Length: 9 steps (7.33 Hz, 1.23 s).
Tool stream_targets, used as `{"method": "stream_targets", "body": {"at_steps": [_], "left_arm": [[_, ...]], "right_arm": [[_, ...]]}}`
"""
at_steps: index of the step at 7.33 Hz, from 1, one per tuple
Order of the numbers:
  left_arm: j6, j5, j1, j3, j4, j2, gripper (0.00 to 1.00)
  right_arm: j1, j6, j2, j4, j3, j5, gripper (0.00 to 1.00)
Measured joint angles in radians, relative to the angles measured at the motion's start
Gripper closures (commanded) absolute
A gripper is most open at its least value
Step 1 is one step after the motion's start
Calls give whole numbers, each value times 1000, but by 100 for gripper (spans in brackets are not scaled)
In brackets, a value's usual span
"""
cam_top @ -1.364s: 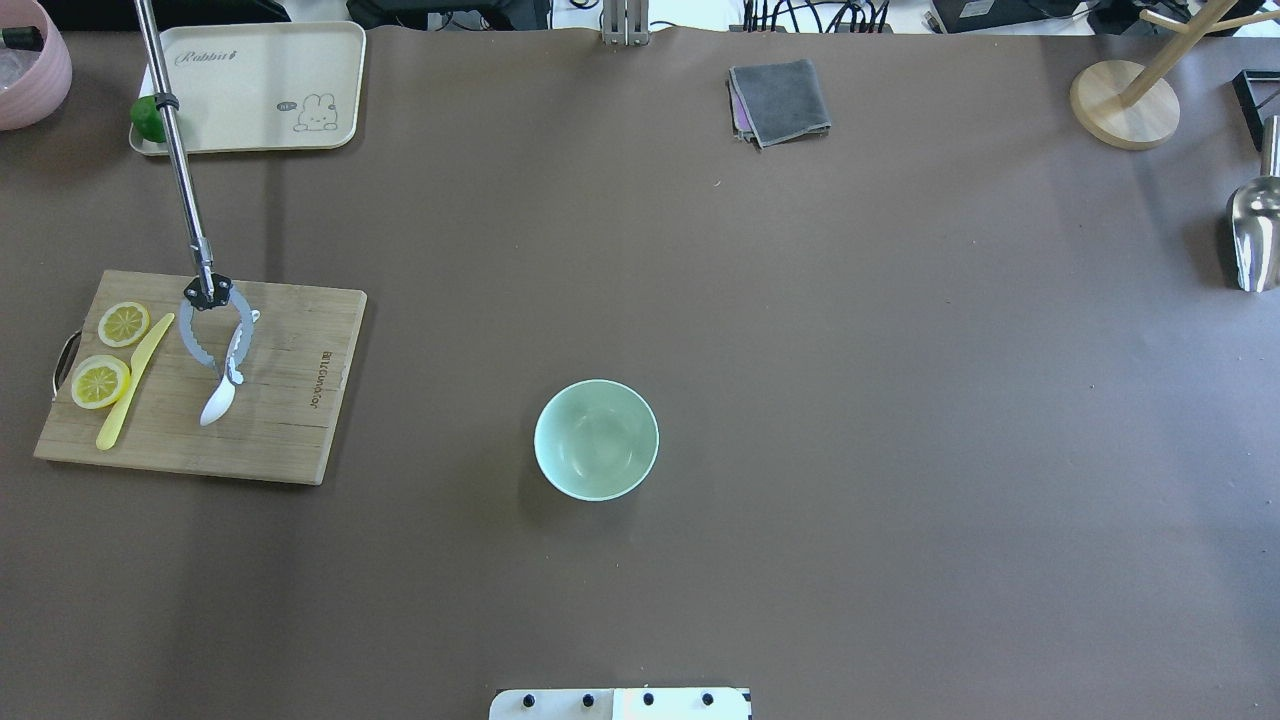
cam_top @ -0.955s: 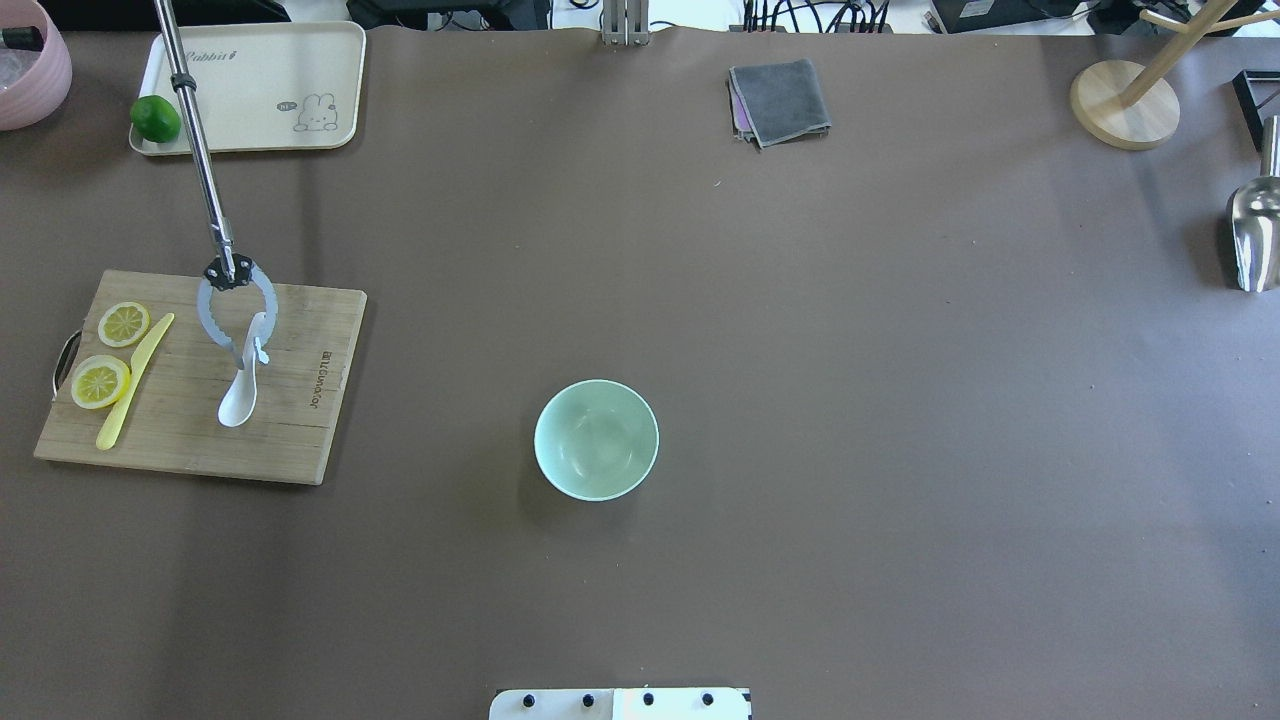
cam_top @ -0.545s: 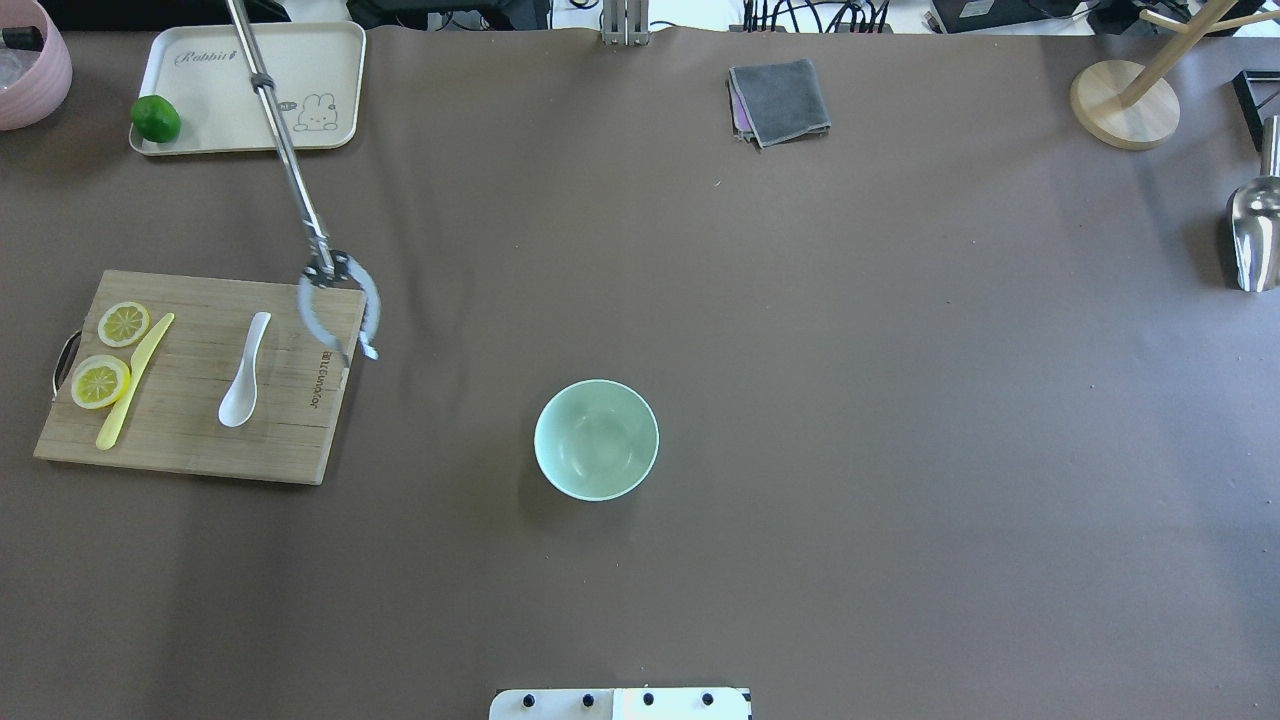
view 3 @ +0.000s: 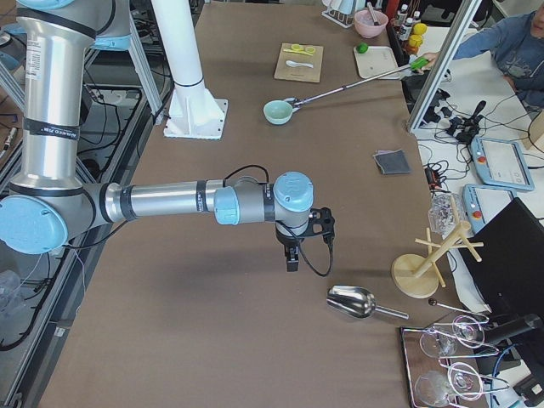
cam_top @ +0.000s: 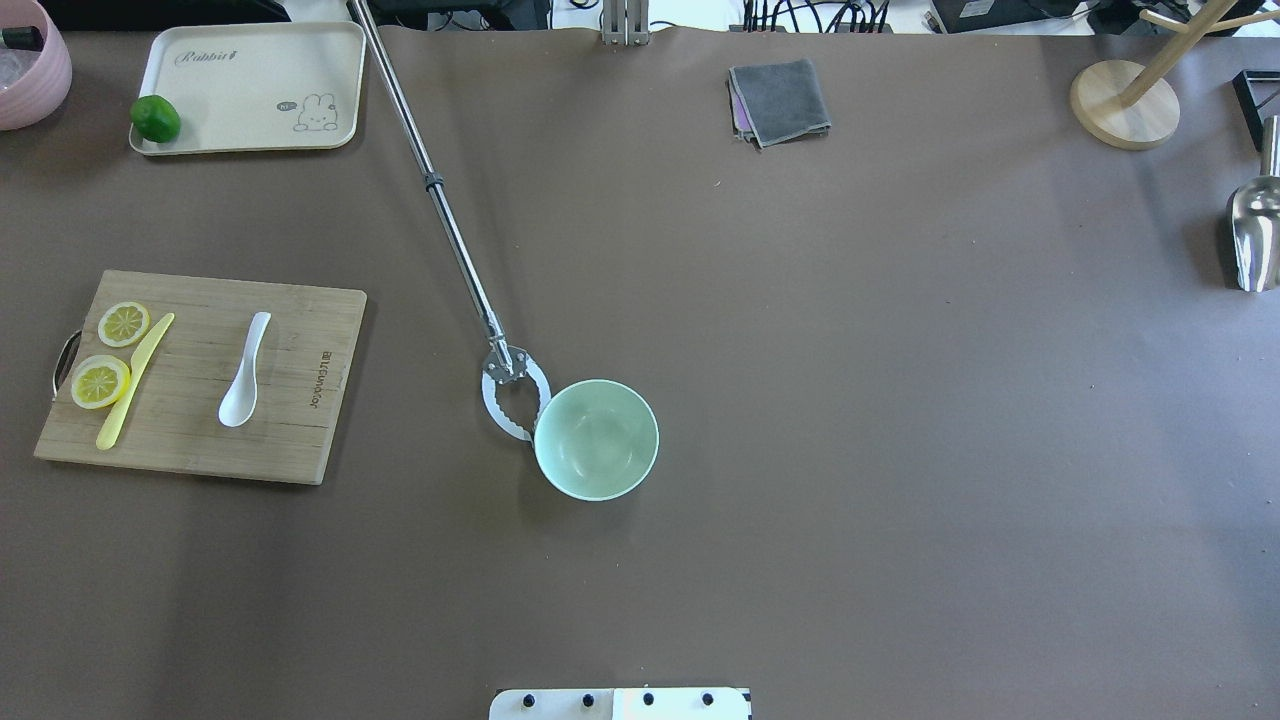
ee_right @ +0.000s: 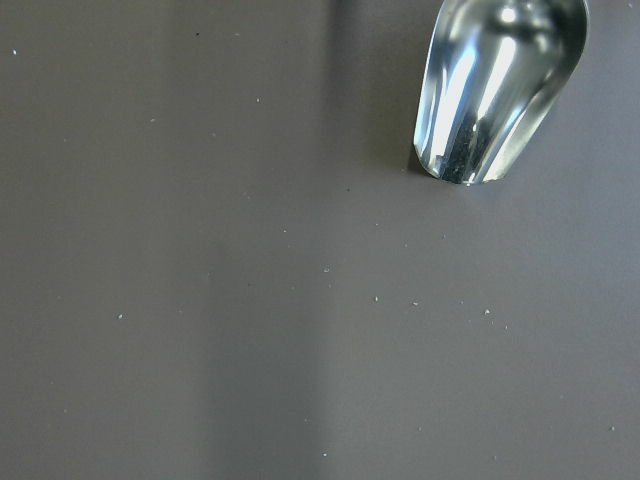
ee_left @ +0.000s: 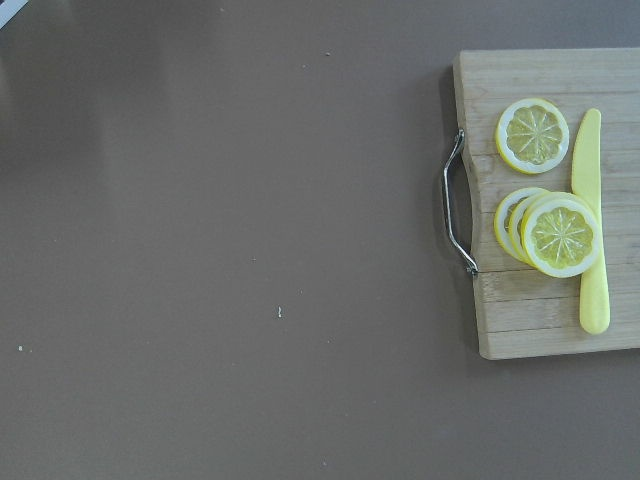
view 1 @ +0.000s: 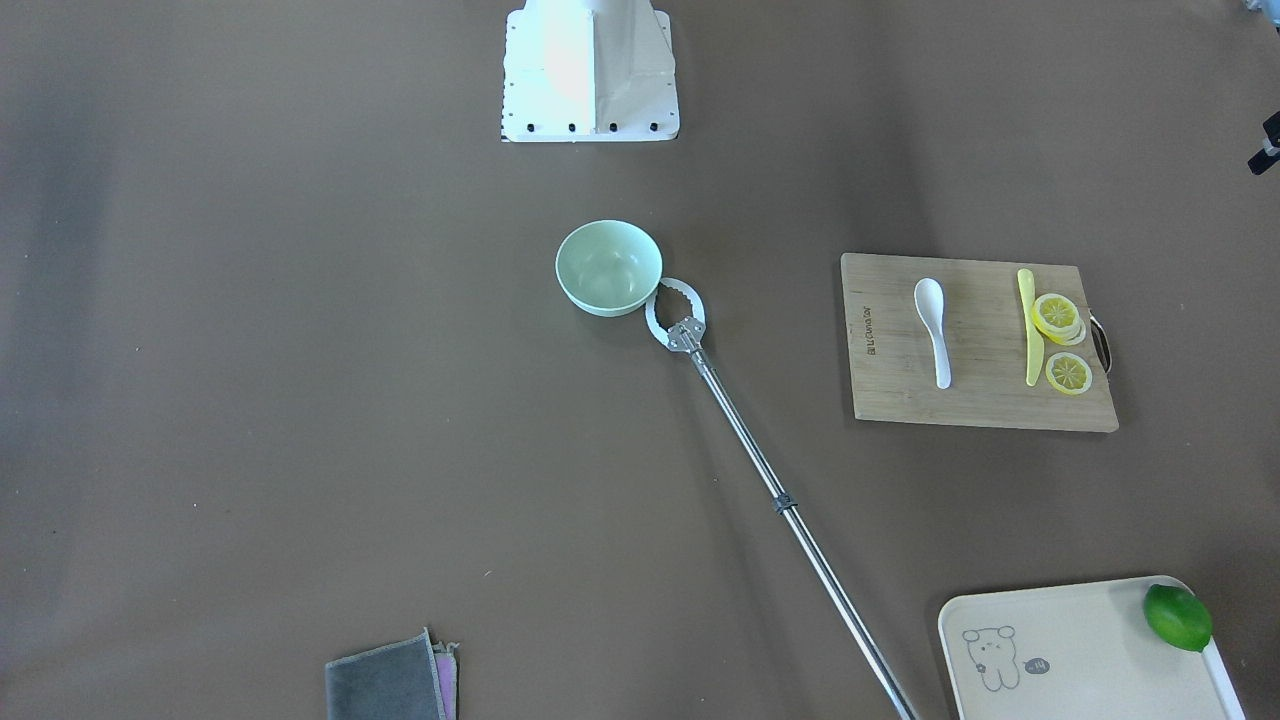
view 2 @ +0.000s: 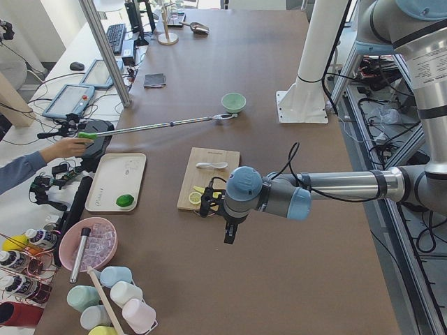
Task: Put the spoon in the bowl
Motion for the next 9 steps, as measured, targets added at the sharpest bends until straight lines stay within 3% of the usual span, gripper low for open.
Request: {"method": "stream_targets", "body": {"at_steps": [9], "left_arm": [[2,-2,0,21,-55,8,2]], "right_arm": [[0,8,-15,151,-76,22,0]]}}
